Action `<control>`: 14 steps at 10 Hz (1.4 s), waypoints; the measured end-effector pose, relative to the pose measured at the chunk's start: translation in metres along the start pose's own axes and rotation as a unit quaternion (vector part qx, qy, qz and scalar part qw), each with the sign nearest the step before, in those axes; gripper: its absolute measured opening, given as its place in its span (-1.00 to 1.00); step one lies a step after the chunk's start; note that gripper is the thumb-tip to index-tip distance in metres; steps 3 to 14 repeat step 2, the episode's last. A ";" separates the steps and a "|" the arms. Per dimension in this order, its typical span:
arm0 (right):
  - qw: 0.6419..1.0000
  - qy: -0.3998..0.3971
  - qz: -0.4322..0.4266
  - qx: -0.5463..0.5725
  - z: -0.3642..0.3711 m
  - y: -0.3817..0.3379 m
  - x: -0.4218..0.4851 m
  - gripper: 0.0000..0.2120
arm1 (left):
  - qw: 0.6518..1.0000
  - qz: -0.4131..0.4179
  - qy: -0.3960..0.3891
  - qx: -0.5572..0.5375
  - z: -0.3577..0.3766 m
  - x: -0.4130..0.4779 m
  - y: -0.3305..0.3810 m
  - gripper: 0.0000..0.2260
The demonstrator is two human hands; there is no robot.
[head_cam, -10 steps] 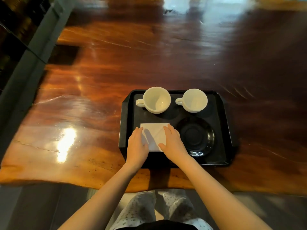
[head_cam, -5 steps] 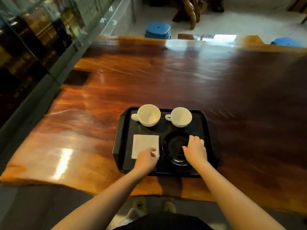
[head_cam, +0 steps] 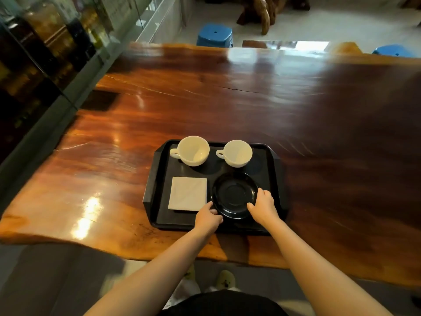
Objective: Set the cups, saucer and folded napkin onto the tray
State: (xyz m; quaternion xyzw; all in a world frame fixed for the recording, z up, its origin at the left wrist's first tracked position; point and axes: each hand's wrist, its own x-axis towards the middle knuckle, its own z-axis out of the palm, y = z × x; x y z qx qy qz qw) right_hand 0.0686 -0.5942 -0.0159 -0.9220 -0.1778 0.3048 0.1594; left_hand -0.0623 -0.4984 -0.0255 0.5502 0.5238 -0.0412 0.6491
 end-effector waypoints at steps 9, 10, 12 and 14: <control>0.999 -0.027 -0.010 -0.013 -0.009 0.003 -0.002 -0.37 | 0.997 0.013 -0.009 0.077 -0.004 -0.005 0.003 -0.56; 0.999 -0.027 -0.010 -0.013 -0.009 0.003 -0.002 -0.37 | 0.997 0.013 -0.009 0.077 -0.004 -0.005 0.003 -0.56; 0.999 -0.027 -0.010 -0.013 -0.009 0.003 -0.002 -0.37 | 0.997 0.013 -0.009 0.077 -0.004 -0.005 0.003 -0.56; 0.999 -0.027 -0.010 -0.013 -0.009 0.003 -0.002 -0.37 | 0.997 0.013 -0.009 0.077 -0.004 -0.005 0.003 -0.56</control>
